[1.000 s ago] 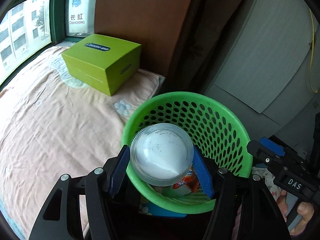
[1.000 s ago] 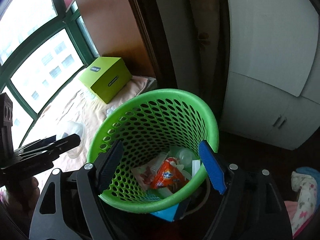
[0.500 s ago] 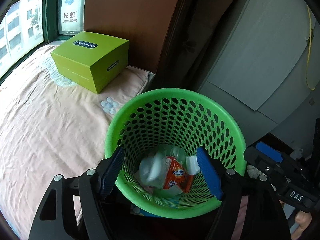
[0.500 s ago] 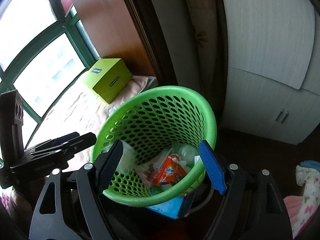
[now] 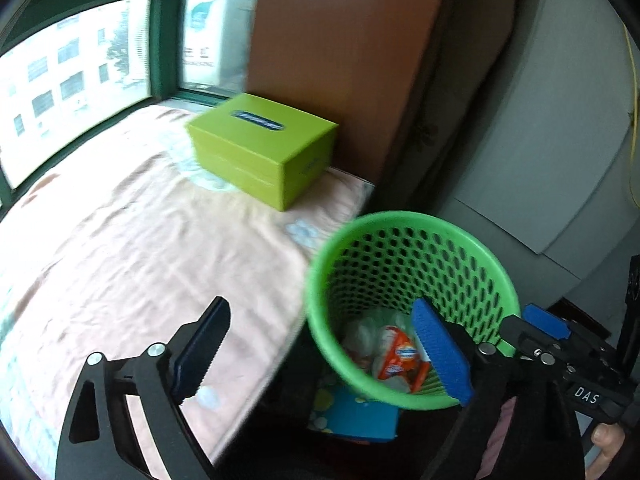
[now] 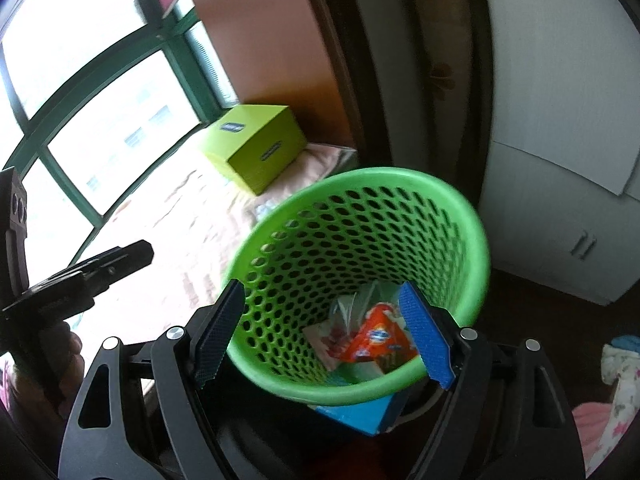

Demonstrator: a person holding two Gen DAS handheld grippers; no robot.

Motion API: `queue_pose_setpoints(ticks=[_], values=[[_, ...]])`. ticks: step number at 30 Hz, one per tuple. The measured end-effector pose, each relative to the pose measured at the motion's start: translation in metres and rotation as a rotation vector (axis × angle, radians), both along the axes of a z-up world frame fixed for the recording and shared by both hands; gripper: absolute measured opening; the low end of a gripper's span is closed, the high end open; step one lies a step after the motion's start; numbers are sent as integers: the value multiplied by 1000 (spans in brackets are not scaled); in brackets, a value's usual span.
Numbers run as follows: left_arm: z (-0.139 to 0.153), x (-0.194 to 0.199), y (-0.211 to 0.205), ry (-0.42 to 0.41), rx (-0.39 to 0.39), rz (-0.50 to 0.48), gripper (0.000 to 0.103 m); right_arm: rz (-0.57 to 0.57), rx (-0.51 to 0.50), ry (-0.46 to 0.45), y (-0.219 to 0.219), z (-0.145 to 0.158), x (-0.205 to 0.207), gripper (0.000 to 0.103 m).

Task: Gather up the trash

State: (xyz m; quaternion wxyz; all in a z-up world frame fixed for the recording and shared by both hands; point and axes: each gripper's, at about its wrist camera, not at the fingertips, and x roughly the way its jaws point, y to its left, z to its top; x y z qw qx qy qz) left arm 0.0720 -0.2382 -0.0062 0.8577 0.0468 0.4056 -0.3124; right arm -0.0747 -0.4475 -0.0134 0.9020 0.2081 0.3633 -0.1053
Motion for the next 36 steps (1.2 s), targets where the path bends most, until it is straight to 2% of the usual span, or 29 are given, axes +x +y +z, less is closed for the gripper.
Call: queue_pose_setpoints(ticks=[16, 26, 36], values=[[17, -5, 115, -89, 63, 284, 95, 178, -39, -43, 72, 19, 41, 88], [38, -19, 176, -184, 123, 444, 96, 293, -59, -72, 122, 32, 74, 89], [32, -29, 224, -155, 81, 568, 96, 338, -98, -108, 159, 34, 83, 90]])
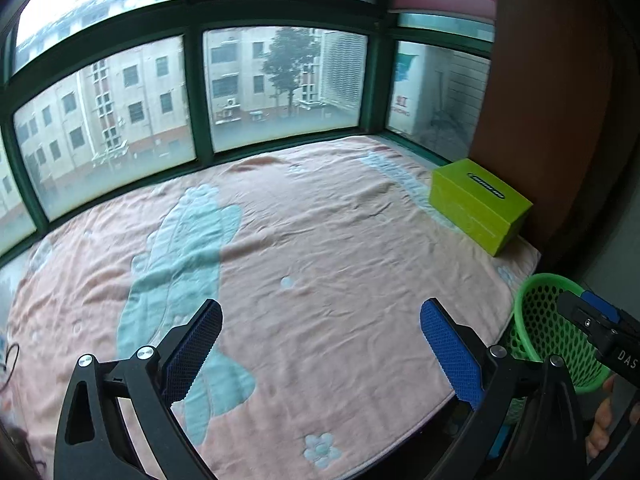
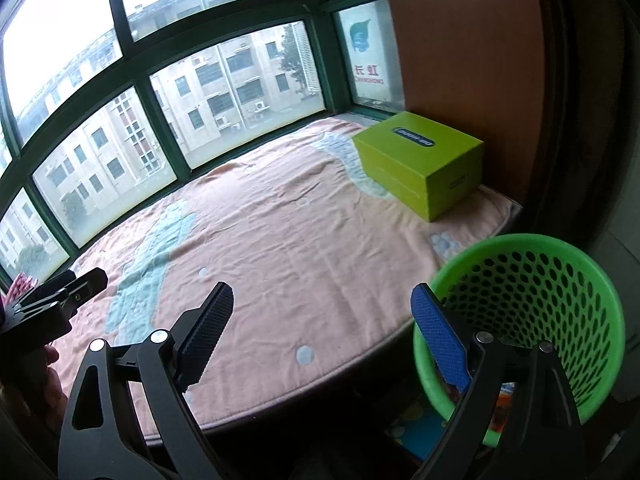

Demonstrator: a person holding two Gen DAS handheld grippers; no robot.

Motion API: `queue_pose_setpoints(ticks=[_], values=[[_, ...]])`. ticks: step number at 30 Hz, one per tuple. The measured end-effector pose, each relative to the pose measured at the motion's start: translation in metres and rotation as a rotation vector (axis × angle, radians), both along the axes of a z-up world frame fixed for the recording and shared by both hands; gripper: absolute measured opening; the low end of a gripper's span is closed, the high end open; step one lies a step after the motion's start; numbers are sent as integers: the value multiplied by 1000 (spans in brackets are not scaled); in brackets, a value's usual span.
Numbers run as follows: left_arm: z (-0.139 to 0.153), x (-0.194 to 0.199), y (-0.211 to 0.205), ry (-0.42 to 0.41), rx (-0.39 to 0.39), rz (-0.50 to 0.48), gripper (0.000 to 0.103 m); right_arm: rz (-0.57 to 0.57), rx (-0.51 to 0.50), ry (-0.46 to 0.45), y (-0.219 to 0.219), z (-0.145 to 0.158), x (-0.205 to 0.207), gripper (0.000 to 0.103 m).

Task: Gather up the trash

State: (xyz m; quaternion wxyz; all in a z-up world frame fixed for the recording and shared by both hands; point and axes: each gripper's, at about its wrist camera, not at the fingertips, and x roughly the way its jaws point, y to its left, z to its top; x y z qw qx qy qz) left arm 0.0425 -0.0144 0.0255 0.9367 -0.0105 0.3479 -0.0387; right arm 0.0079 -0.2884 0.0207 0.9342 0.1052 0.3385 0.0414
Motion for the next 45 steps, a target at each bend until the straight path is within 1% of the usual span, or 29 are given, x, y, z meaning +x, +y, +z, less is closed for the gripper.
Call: queue_pose_setpoints(ticks=[7, 10, 16, 32, 37, 45], values=[[-8, -9, 16, -8, 21, 67, 96, 21, -56, -7, 18, -2, -4, 91], [-10, -11, 23, -3, 7, 79, 96, 32, -67, -6, 24, -3, -6, 92], [-9, -16, 27, -15, 28, 100, 96, 43, -100, -12, 34, -2, -8, 93], [-10, -22, 30, -22, 59, 131, 96, 61, -113, -14, 45, -2, -10, 93], [-12, -22, 34, -14, 61, 148, 96, 67, -118, -11, 47, -3, -9, 93], [-15, -20, 33, -2, 66, 146, 96, 70, -119, -8, 48, -4, -9, 93]])
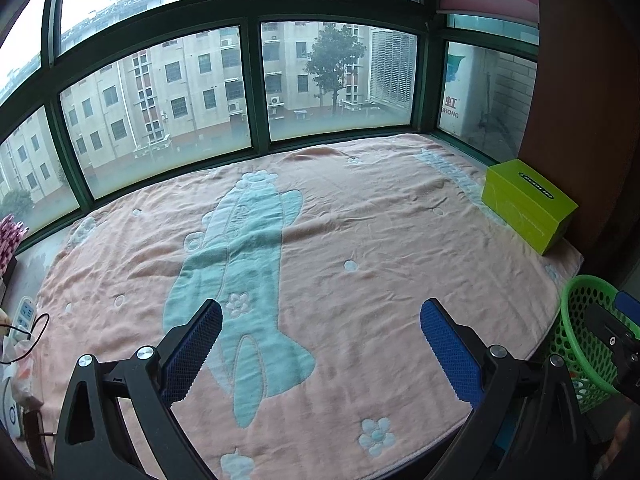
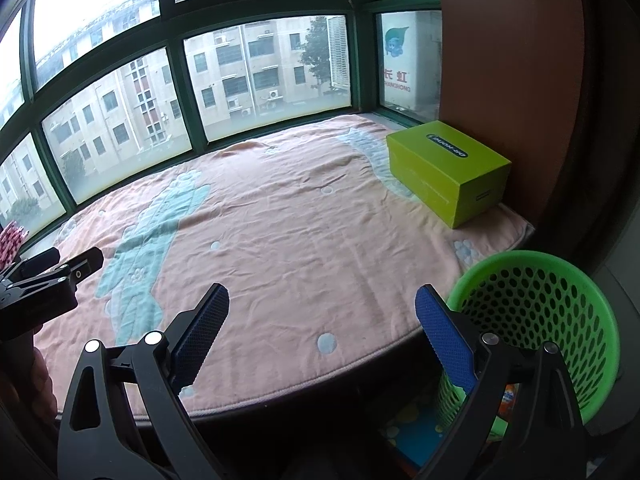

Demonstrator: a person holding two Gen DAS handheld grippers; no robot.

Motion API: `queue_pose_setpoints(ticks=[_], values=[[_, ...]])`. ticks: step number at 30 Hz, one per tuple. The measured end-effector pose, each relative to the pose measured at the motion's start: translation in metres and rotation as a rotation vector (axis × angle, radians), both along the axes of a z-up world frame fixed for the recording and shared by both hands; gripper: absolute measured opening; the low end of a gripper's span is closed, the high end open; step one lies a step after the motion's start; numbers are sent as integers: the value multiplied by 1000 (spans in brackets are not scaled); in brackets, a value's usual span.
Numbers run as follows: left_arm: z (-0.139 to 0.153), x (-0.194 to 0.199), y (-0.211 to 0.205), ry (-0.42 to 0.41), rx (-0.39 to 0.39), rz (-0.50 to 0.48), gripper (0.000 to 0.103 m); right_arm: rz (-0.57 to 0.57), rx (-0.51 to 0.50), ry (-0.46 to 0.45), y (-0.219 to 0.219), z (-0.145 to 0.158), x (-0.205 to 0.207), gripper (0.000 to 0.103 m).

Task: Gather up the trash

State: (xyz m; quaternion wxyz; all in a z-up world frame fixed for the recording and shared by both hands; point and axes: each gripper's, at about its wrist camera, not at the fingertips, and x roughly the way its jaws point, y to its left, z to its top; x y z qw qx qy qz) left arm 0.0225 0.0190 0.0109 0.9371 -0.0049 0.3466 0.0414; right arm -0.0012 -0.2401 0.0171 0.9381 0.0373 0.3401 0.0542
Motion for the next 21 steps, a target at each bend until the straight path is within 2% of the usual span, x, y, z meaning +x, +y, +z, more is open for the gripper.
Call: queue_pose_setpoints(ticks=[21], values=[[-5, 0, 1, 9, 2, 1, 96, 16, 3, 11, 3, -4, 5, 93]])
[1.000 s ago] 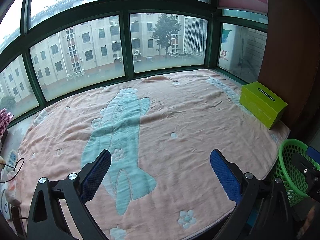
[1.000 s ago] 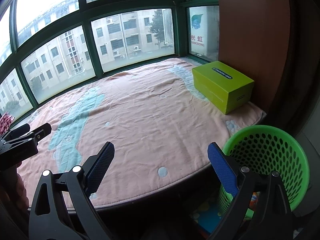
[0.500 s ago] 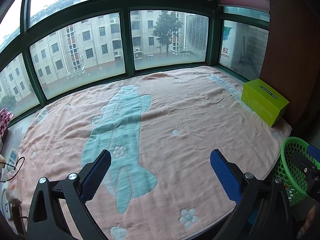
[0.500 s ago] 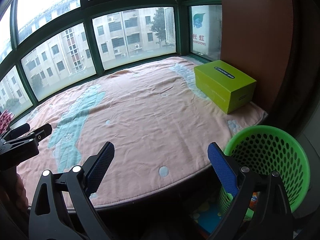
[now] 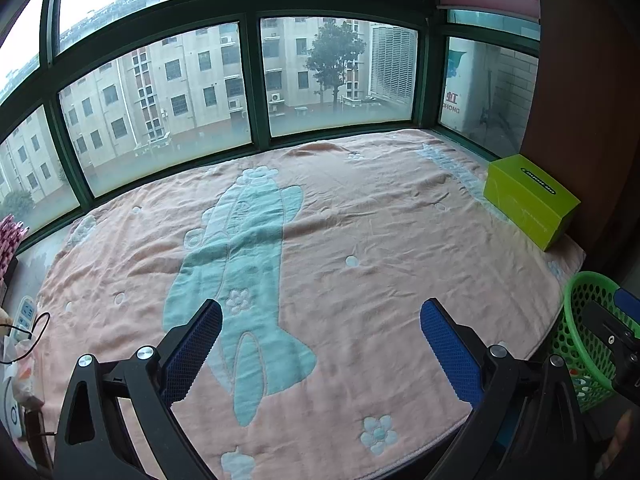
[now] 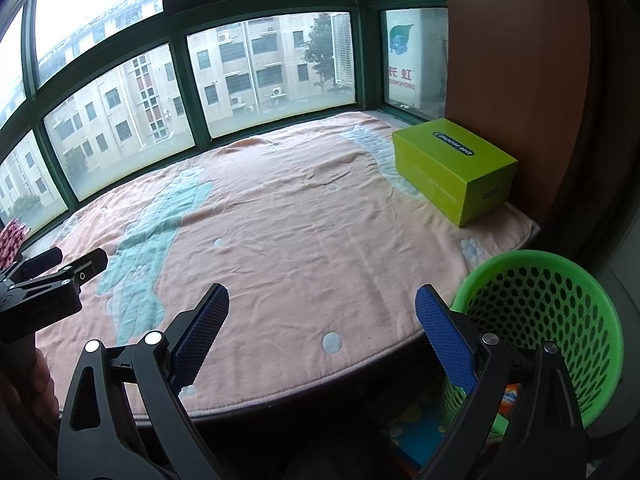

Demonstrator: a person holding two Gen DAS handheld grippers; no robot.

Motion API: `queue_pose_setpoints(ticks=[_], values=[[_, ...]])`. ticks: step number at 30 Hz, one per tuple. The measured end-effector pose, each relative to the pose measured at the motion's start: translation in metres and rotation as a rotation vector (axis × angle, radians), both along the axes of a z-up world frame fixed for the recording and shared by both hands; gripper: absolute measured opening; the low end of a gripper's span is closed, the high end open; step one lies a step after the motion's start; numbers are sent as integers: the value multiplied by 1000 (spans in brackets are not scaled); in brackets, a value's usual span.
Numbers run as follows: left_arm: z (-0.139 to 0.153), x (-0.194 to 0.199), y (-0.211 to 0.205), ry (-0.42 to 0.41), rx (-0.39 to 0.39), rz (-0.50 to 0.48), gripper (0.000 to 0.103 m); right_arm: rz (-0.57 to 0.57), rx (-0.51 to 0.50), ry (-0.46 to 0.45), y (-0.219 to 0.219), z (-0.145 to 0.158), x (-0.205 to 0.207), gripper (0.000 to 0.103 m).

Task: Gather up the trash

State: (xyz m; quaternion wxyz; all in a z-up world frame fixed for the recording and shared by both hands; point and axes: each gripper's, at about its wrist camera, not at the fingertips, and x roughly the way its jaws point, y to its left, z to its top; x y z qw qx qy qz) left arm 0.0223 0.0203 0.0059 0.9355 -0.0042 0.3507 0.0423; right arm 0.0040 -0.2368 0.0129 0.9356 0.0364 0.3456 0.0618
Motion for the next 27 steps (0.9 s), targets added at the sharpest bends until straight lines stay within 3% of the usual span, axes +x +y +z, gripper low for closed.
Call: queue_pose_setpoints(ticks=[27], values=[[-3, 0, 4, 6, 3, 6, 96, 1, 0, 2, -1, -1, 1, 93]])
